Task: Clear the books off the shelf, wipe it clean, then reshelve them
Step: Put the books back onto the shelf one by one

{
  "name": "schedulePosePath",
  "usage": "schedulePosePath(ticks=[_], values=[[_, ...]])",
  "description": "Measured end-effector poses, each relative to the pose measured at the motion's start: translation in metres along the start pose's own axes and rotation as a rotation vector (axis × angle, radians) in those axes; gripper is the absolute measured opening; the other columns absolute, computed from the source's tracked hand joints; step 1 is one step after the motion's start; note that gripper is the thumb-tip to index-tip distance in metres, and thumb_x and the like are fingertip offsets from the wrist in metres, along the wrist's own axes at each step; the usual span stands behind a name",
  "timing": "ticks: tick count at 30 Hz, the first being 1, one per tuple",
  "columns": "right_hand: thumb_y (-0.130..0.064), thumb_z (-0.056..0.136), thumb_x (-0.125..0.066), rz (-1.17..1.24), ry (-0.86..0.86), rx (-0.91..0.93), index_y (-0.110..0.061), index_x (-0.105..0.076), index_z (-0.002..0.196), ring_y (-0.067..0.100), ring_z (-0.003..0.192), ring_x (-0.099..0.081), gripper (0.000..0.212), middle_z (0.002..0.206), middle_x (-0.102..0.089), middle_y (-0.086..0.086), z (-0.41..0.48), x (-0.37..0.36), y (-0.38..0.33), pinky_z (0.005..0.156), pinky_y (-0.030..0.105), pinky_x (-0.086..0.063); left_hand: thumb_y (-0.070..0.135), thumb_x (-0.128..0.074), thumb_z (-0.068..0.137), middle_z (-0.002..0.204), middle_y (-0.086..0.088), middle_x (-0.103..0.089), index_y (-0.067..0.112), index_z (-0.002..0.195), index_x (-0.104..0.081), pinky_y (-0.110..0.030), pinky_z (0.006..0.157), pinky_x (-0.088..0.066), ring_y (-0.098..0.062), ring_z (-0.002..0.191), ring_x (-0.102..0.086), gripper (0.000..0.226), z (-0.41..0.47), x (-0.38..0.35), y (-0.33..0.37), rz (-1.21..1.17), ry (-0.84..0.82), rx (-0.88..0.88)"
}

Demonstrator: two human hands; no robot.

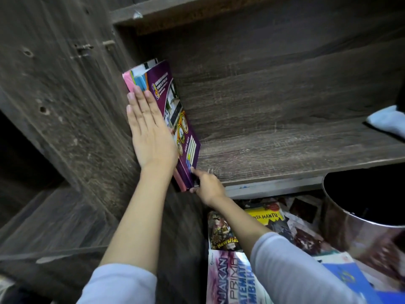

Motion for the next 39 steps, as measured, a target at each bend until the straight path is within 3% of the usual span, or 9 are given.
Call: schedulePosePath(ticks=[6, 10, 14, 17, 24, 29, 35, 39], values=[[-0.011, 0.08, -0.072, 0.033, -0.008, 0.013, -0.018, -0.034, 0.146, 0.025, 0.127, -0.048, 0.076, 0.142, -0.048, 0.008, 0.0, 0.001, -0.002, 0.105, 0.033, -0.04, 0.027, -0.04, 0.098, 0.154, -0.027, 0.007, -0.008, 0.144, 0.011, -0.039, 0.112, 0.014, -0.037, 0.144, 0.006, 0.077, -0.001, -0.001, -0.001, -0.014, 0.005, -0.016], [0.001, 0.071, -0.076, 0.273, -0.12, -0.002, -0.013, -0.03, 0.147, 0.023, 0.13, -0.045, 0.09, 0.142, -0.046, 0.01, -0.008, 0.012, 0.0, 0.11, 0.031, -0.034, 0.029, -0.047, 0.093, 0.154, -0.026, 0.008, -0.006, 0.145, 0.01, -0.038, 0.114, 0.01, -0.035, 0.144, 0.007, 0.085, -0.007, 0.002, 0.0, -0.13, -0.01, -0.015], [0.002, 0.08, -0.065, 0.242, 0.045, -0.004, -0.008, -0.051, 0.133, 0.023, 0.117, -0.057, 0.055, 0.126, -0.06, 0.013, -0.027, 0.057, 0.018, 0.101, 0.029, -0.042, 0.021, -0.046, 0.091, 0.156, -0.021, 0.003, -0.003, 0.147, 0.006, -0.041, 0.118, -0.003, -0.032, 0.145, 0.002, 0.081, -0.012, 0.021, 0.0, -0.355, 0.025, -0.011], [-0.003, 0.082, -0.064, 0.157, 0.153, -0.018, -0.009, -0.059, 0.123, 0.026, 0.112, -0.057, 0.041, 0.124, -0.06, 0.012, -0.048, 0.097, 0.03, 0.097, 0.032, -0.045, 0.019, -0.047, 0.09, 0.158, -0.014, 0.001, 0.002, 0.149, 0.001, -0.047, 0.116, -0.006, -0.029, 0.146, 0.0, 0.078, -0.017, 0.039, 0.005, -0.446, 0.045, -0.02], [-0.005, 0.084, -0.061, 0.097, 0.284, -0.032, -0.012, -0.063, 0.115, 0.02, 0.109, -0.056, 0.032, 0.122, -0.06, 0.008, -0.115, 0.176, 0.038, 0.087, 0.023, -0.042, 0.023, -0.053, 0.087, 0.154, -0.007, -0.023, 0.012, 0.147, -0.027, -0.049, 0.112, -0.017, -0.025, 0.142, -0.02, 0.066, -0.04, 0.083, 0.025, -0.602, 0.035, -0.07], [-0.007, 0.085, -0.062, 0.082, 0.385, -0.057, -0.012, -0.066, 0.11, 0.011, 0.096, -0.052, 0.027, 0.114, -0.063, 0.005, -0.166, 0.216, 0.043, 0.086, 0.023, -0.044, 0.025, -0.055, 0.085, 0.149, -0.003, -0.032, 0.016, 0.14, -0.038, -0.052, 0.111, -0.019, -0.024, 0.138, -0.028, 0.058, -0.063, 0.116, 0.034, -0.689, 0.045, -0.064], [-0.006, 0.083, -0.062, 0.051, 0.425, -0.064, -0.01, -0.068, 0.104, 0.012, 0.089, -0.054, 0.022, 0.108, -0.067, 0.008, -0.2, 0.224, 0.05, 0.079, 0.02, -0.041, 0.023, -0.054, 0.086, 0.141, -0.003, -0.041, 0.019, 0.135, -0.044, -0.047, 0.106, -0.024, -0.025, 0.131, -0.037, 0.05, -0.087, 0.13, 0.039, -0.754, 0.054, -0.052], [-0.005, 0.084, -0.063, 0.015, 0.364, -0.112, -0.007, -0.068, 0.106, 0.017, 0.09, -0.057, 0.023, 0.107, -0.068, 0.008, -0.2, 0.206, 0.068, 0.078, 0.02, -0.038, 0.022, -0.054, 0.086, 0.132, -0.006, -0.05, 0.019, 0.13, -0.049, -0.045, 0.101, -0.032, -0.029, 0.123, -0.044, 0.043, -0.099, 0.099, 0.052, -0.772, -0.058, -0.048]])
Point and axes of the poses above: each hand's wrist, its own z-axis towards the middle knuckle, its own x-axis out of the back of the hand, y = z × x, the point moved 5 cm from there along z, towards the middle knuckle
